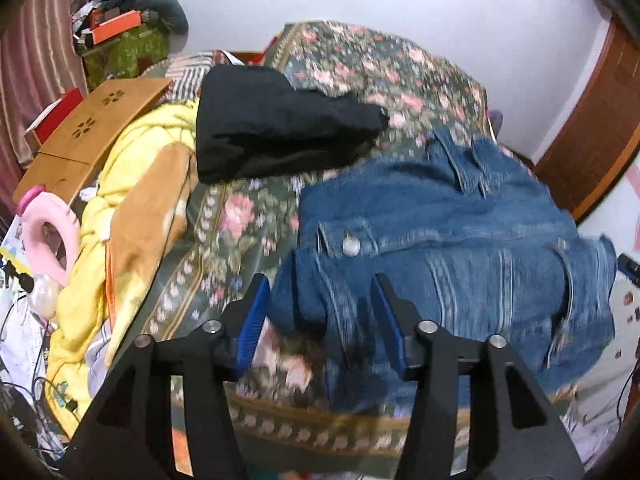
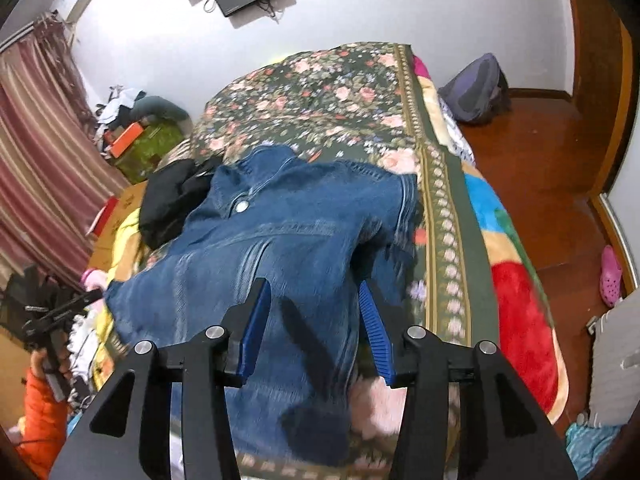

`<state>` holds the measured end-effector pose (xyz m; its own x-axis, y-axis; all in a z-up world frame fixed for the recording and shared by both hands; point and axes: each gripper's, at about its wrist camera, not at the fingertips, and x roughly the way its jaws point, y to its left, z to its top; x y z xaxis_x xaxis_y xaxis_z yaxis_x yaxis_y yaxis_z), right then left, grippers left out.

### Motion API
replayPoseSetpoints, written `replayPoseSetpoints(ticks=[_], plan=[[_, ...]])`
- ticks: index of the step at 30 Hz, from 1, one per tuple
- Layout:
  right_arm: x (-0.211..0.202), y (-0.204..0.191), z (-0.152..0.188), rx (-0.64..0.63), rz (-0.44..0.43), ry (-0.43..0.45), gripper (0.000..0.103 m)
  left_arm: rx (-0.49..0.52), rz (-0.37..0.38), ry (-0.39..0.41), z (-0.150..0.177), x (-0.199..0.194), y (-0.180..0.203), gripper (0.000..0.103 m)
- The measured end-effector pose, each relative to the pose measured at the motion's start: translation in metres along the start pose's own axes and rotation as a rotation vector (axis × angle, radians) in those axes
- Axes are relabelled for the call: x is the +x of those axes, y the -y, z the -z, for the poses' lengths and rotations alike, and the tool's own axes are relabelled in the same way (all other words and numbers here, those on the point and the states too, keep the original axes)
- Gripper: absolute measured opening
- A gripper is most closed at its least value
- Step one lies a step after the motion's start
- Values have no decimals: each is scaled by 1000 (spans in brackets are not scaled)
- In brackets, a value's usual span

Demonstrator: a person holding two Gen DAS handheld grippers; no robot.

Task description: Fold large clothes

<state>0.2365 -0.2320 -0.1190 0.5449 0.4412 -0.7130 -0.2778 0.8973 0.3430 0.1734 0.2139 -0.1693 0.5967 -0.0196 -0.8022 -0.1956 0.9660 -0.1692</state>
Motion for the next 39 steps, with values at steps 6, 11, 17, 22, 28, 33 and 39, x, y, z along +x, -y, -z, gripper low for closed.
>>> replayPoseSetpoints(ticks=[6, 11, 17, 22, 28, 33, 39], plan=[[-5, 2, 14, -22, 28, -48, 44, -7, 110, -90, 32, 12, 0, 54], [16, 9, 31, 31, 16, -124, 44, -66, 157, -139, 44, 35, -4, 54], [45, 12, 43, 117, -41, -183, 44, -139, 260, -169, 50, 52, -5, 55], [48, 10, 45, 112, -42, -177, 46, -183, 290, -187, 57, 58, -7, 57], [45, 17, 34, 127, 29, -159, 47, -138, 270, -170, 61, 44, -1, 40], [51, 12, 41, 69, 13, -192, 60, -113, 318, -163, 58, 31, -3, 20], [39, 4, 66, 87, -63, -147, 55, -127, 397, -87, 47, -2, -2, 14]])
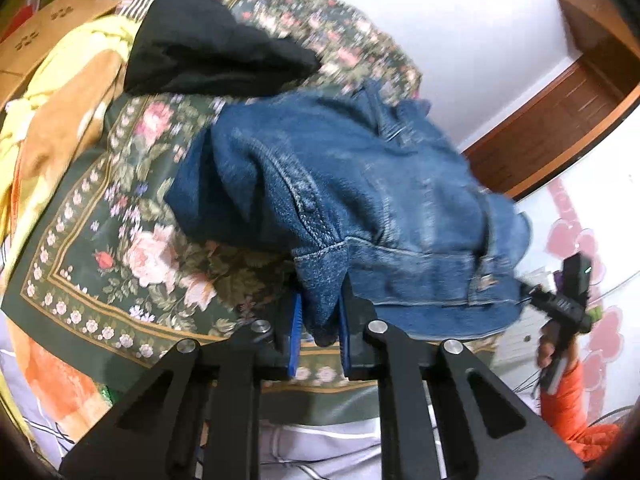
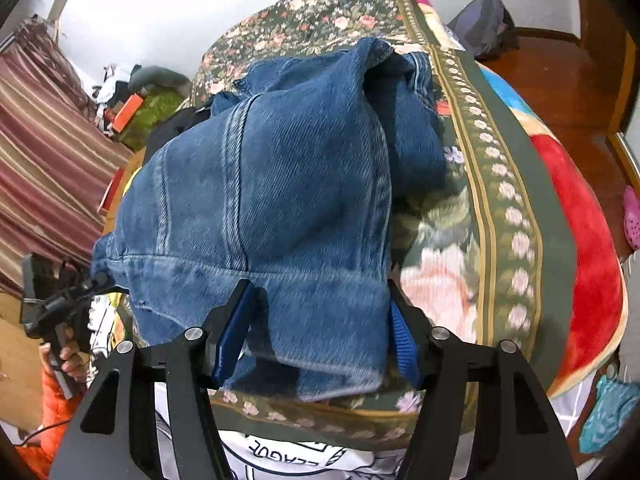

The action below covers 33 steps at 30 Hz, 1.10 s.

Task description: Fold large clothes

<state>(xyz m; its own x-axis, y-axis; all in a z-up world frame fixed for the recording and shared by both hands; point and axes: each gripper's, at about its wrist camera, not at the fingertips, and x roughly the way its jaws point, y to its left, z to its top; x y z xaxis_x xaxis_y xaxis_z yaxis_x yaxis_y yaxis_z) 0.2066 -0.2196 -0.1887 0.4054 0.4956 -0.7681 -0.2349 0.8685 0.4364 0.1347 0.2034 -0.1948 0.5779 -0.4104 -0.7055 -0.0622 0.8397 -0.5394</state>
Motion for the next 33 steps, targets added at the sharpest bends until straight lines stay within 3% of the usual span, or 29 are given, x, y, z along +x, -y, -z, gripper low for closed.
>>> replayPoseSetpoints(ticks=[1, 3, 6, 13, 16, 21, 28, 33], plan=[[-2, -1, 4, 9, -5, 13, 51, 2, 8, 11, -2, -3, 3, 14], [-7, -2, 7, 34, -25, 21, 29, 8, 26, 38, -6, -12, 10, 13], [-19, -8, -4, 34, -45, 17, 15, 16, 51, 65, -16, -20, 22, 12], [-48, -54, -48, -98, -71, 147, 11, 48, 29, 107, -49, -28, 40, 11], [-52, -68, -75, -168, -15, 212, 11, 62, 29, 120, -65, -28, 42, 11], [-36, -64, -129, -169, 24, 278, 11, 76, 19, 158, -100, -23, 40, 10], [10, -40, -179, -90, 44, 271, 11, 44, -50, 140, -142, 24, 14, 10], [47, -20, -183, -49, 89, 203, 12, -4, -120, 59, -152, 76, -14, 13]])
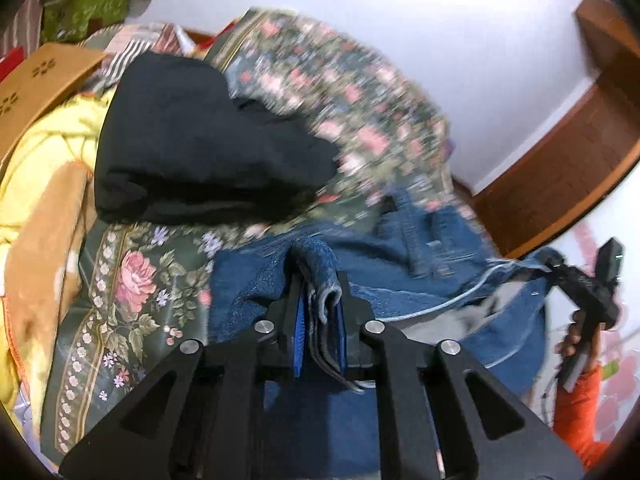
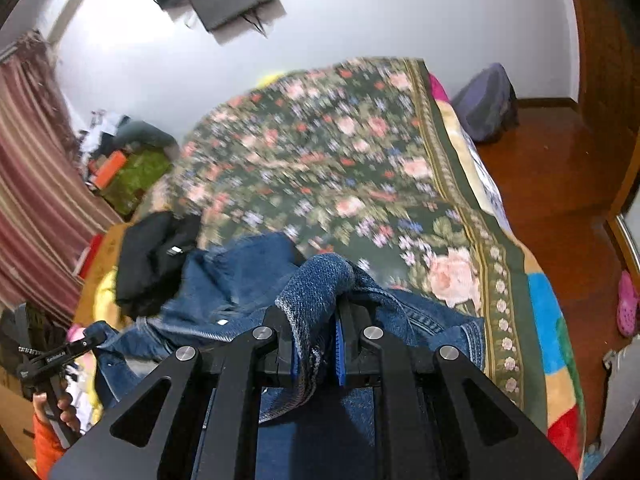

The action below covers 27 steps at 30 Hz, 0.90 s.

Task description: Fold large clothes

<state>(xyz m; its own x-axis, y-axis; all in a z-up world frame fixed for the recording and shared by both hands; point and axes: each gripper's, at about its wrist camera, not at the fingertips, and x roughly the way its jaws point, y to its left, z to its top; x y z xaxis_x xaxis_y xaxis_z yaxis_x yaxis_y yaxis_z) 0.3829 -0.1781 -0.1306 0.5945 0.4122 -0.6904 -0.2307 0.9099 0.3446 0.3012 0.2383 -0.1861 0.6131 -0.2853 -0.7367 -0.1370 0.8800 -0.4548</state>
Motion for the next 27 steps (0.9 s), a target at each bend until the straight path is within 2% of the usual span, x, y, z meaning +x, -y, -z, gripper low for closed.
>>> replayPoseSetpoints(ticks=[3, 5, 7, 8, 10, 12, 14, 18, 27], plan=[[6, 2, 9, -10, 58, -27, 16, -4, -44, -60, 7, 26, -5, 18], [2, 1, 10, -32, 73, -25, 18, 19, -77, -67, 11, 30, -4, 23], [-4, -1, 11, -50, 76, -26, 22, 47, -106, -64, 13, 27, 0, 33], [-6, -3, 11, -56, 75, -28, 25, 62, -120, -56, 12, 23, 3, 36], [-14, -7, 12, -72, 75, -33, 32, 91, -148, -35, 12, 13, 9, 49], [-20, -10, 13, -77, 82, -32, 47, 111, -178, -14, 12, 3, 15, 58], [-31, -13, 17, -88, 108, 1, 53, 128, -201, 19, 14, -9, 21, 58], [-48, -19, 26, -121, 111, 25, 54, 145, -194, 38, 21, -26, 32, 61], [-56, -33, 62, -237, 100, -71, 54, 271, -185, -49, 62, -19, 63, 61]])
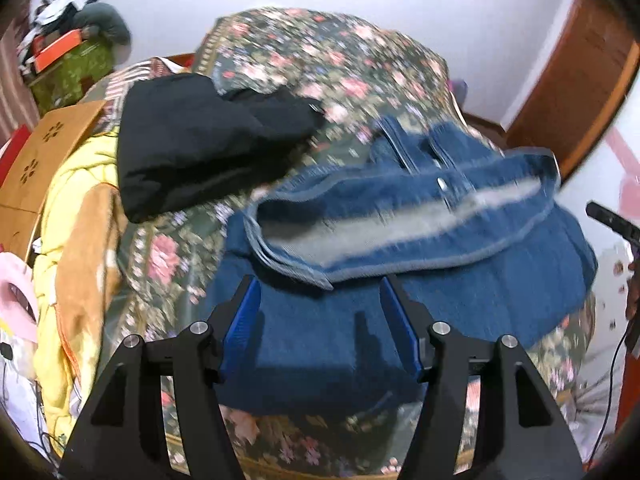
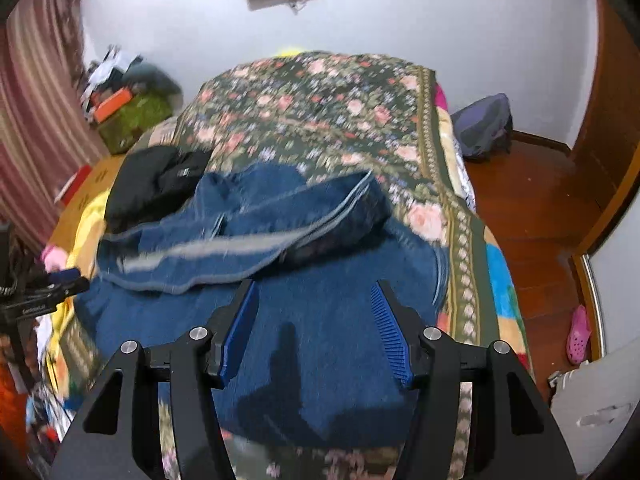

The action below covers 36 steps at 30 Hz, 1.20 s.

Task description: Fold large clothes

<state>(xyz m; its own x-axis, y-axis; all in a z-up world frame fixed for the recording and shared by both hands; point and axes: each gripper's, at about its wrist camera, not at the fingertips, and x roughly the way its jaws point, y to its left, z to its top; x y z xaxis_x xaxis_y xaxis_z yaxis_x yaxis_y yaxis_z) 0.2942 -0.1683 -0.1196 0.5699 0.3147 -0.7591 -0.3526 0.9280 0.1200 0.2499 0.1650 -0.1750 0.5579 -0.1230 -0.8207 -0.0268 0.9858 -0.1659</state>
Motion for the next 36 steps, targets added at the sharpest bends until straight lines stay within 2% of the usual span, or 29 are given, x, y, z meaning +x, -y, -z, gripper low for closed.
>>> replayPoseSetpoints(ticks=[4, 8, 10, 12, 16, 19, 21, 23, 27, 33, 36], plan=[[11, -11, 11, -71, -28, -53, 54, 71, -13, -55, 17, 14, 18, 61], [37, -14, 9, -105, -35, -116, 54, 103, 21, -82, 23, 33, 25, 64], [47, -14, 2, -86, -39, -119, 58, 95, 31, -78, 18, 40, 23, 71], [56, -12, -9, -56, -54, -119, 64, 60, 54, -84, 5, 53, 14, 72], [73, -9, -25, -23, -56, -134, 64, -7, 60, -91, -20, 76, -4, 72], [71, -6, -35, 28, -56, -74, 63, -54, -19, -61, -44, 88, -13, 72], [62, -4, -41, 52, -12, 5, 63, -97, -54, -18, -58, 88, -17, 72], [54, -4, -43, 58, -7, 44, 63, -121, -41, 16, -64, 83, -18, 72], [45, -8, -42, 46, -22, 49, 63, -86, -26, 52, -61, 69, -8, 72], [37, -23, -26, 1, -33, 22, 63, 32, -39, 47, -37, 52, 25, 72], [37, -28, -16, -4, -54, 7, 63, 52, -27, 47, -25, 42, 37, 72]])
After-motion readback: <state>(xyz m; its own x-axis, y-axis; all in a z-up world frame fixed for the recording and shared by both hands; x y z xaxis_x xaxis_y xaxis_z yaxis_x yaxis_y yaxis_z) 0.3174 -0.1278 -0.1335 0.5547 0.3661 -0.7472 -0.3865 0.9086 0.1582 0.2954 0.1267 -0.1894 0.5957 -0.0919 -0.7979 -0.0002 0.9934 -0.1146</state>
